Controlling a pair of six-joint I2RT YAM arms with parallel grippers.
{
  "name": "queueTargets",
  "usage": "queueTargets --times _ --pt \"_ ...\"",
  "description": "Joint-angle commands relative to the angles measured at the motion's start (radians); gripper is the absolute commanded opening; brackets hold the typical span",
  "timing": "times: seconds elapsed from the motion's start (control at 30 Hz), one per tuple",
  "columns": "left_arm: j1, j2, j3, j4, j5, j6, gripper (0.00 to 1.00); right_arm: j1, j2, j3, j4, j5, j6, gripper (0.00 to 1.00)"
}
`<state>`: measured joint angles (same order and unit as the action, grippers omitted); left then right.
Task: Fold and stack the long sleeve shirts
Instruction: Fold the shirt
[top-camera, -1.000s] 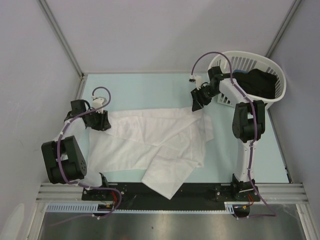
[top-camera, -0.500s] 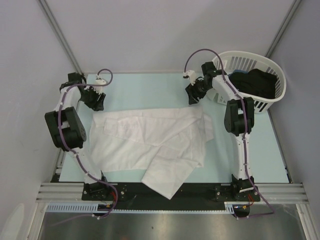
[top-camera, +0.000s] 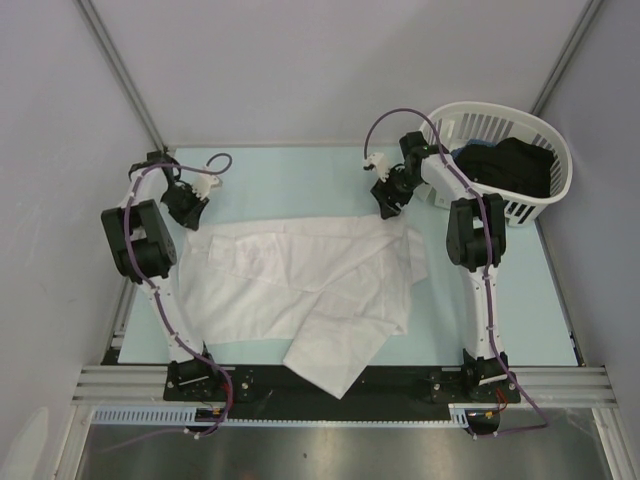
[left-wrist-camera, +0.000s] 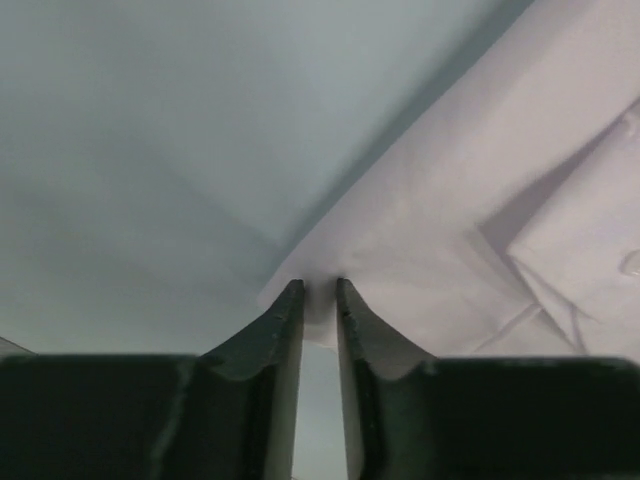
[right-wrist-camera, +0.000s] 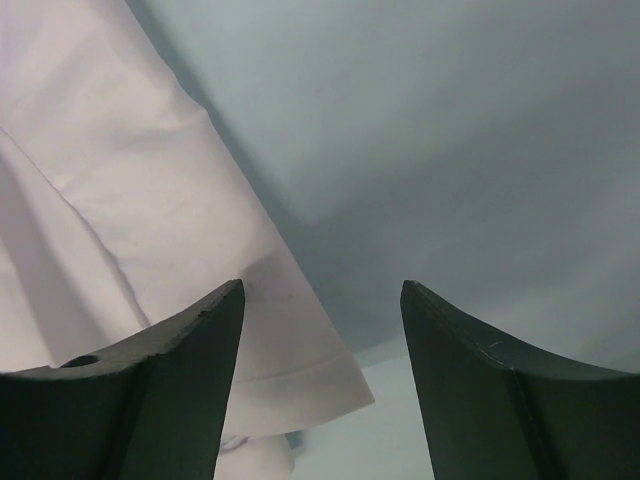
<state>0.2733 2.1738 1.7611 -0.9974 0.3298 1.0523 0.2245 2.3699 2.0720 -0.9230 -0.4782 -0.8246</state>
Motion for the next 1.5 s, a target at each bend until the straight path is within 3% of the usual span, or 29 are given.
queueTargets --times 0.0,0.07,0.2,0.3,0.33,0.43,0.63,0.67,0.73,0.77,0.83,0.87,0.97,1.1,1.37,1.43,1.47 --pt "0.001 0.075 0.124 0.008 -0.021 0.022 0.17 -0.008 0.011 0.008 -0.005 0.030 -0.044 0.69" --pt "0.001 0.096 0.150 -0.024 -0.023 0.028 0.08 -0.013 0.014 0.016 -0.016 0.036 -0.056 0.69" --pt "0.009 0.090 0.149 -0.041 -0.005 0.032 0.06 -0.024 0.011 0.016 -0.037 0.033 -0.073 0.69" --pt "0.021 0.051 0.140 -0.044 0.041 0.029 0.19 -0.027 0.002 0.016 -0.057 0.020 -0.085 0.68" --pt "0.024 0.029 0.135 -0.047 0.051 0.031 0.33 -0.030 0.000 0.014 -0.063 0.018 -0.090 0.67" --pt "0.023 0.014 0.112 -0.055 0.064 0.048 0.45 -0.028 0.006 0.007 -0.073 0.021 -0.107 0.64" --pt "0.023 0.058 0.121 -0.069 0.043 0.049 0.45 -0.020 0.028 0.011 -0.076 0.029 -0.128 0.52" --pt "0.021 0.069 0.124 -0.069 0.043 0.045 0.45 -0.022 0.031 0.013 -0.076 0.030 -0.130 0.45" --pt "0.021 0.076 0.129 -0.067 0.041 0.038 0.36 -0.019 0.031 0.013 -0.077 0.033 -0.140 0.37" --pt "0.021 0.080 0.132 -0.069 0.040 0.035 0.25 -0.020 0.029 0.013 -0.074 0.033 -0.143 0.28" --pt "0.021 0.078 0.130 -0.069 0.034 0.037 0.14 -0.020 0.028 0.014 -0.063 0.035 -0.142 0.15" --pt "0.021 0.078 0.132 -0.072 0.035 0.038 0.10 -0.019 0.023 0.014 -0.050 0.041 -0.133 0.00" --pt "0.023 0.078 0.144 -0.075 0.048 0.025 0.00 -0.016 0.017 0.011 0.033 0.085 -0.078 0.00" --pt "0.024 0.093 0.193 -0.057 0.083 -0.024 0.00 -0.016 0.029 0.033 0.205 0.157 -0.002 0.00" --pt "0.024 0.141 0.296 0.104 0.080 -0.189 0.00 -0.010 0.081 0.105 0.374 0.296 0.065 0.00" --pt "0.024 0.165 0.317 0.140 0.077 -0.225 0.00 -0.002 0.095 0.134 0.383 0.299 0.077 0.11" --pt "0.024 0.172 0.339 0.152 0.074 -0.242 0.01 0.002 0.097 0.141 0.383 0.299 0.081 0.29"
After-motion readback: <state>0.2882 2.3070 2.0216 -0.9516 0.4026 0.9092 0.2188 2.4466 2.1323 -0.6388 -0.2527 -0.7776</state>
